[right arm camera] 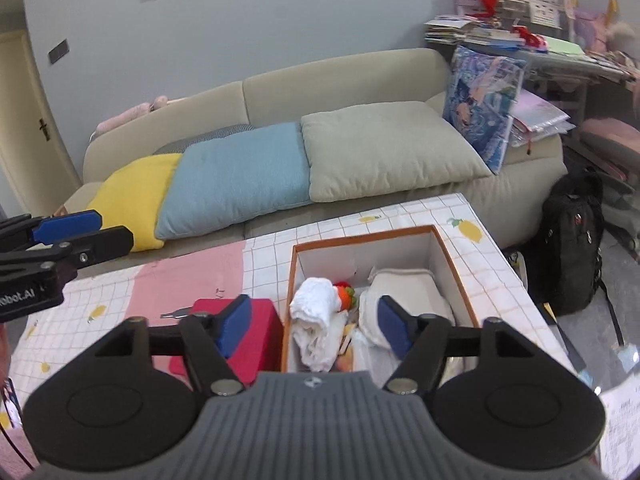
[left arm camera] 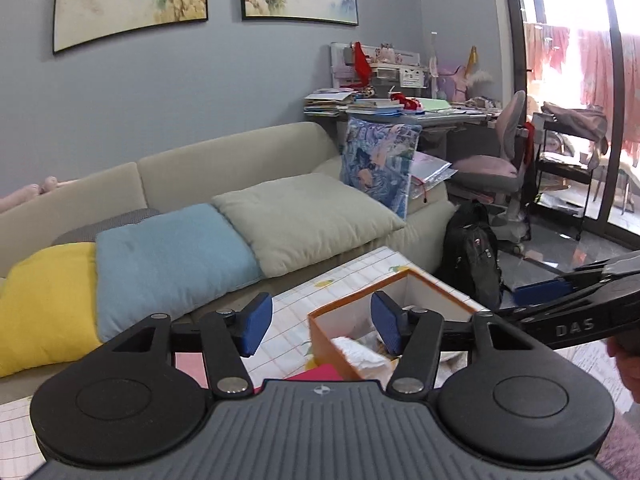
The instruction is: Organize soft objects
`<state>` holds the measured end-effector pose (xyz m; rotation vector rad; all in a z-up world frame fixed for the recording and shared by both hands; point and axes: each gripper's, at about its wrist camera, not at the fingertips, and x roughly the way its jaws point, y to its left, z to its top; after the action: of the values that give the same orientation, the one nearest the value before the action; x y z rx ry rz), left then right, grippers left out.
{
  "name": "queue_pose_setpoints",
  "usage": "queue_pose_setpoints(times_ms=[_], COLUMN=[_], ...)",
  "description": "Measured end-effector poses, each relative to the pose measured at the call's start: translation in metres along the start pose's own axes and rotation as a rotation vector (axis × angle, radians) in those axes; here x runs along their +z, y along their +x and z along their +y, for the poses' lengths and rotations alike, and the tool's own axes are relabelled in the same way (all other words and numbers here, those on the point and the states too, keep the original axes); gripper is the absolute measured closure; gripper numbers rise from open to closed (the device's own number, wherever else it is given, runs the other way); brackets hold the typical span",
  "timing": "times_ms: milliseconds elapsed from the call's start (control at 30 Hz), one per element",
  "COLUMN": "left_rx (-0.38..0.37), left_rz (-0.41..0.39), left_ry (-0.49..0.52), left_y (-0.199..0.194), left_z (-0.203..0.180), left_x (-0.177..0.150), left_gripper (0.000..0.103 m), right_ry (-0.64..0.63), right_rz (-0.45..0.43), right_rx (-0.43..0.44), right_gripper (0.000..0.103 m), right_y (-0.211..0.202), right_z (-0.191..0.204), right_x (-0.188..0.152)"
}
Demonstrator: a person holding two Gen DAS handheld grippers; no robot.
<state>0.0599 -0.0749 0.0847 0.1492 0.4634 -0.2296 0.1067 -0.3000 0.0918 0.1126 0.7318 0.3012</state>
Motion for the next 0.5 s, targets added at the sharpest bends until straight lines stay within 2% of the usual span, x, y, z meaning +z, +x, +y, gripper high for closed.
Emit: queue_pose_setpoints(times_ms=[133,267,333,500], left_rx=[-0.016,0.060,0.089,0.064], left_rz=[0.061,0.101,0.131,0.249], left_ry=[-0.054,-0.076,-0.117,-0.188], left_y=[-0.005,-0.009,-0.008,0.005], left_z=[0.005,0.008,0.010,0.016], left_x=[-0.018,-0.040,-0.051,-0.077], left_gripper=[0.036,0.023,0.022,0.018], right_ry=[-0.009,-0.057,-0.081,-0.134], right_rz=[0.010,0.031,0.036,0.097], right_rx=[-0.058,-0.138,-0.171,-0.241], right_gripper=[0.028,0.028,0.028,0.028], right_y=[-0.008,-0.007,-0.004,0.008], right_z=[0.016,0.034,0.042,0.061], right_x=[-0.021,-0.045,-0.056,-0.080])
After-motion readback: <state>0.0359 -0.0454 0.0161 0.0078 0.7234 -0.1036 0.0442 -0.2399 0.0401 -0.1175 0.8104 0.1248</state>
